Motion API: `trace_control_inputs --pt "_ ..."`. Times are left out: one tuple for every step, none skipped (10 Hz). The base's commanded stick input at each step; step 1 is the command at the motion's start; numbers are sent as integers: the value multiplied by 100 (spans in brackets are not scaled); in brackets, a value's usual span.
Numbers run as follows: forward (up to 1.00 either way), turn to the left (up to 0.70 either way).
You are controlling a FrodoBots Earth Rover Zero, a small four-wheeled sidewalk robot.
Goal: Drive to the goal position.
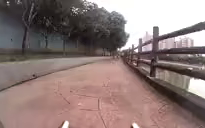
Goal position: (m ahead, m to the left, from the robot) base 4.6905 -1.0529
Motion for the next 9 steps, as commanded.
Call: trace_control_inputs --pt "70 0" --pt "70 0" --pt "70 0" --pt "70 0" --pt "70 0" --pt "70 0" --pt "70 0" --pt "70 0" --pt "70 0"
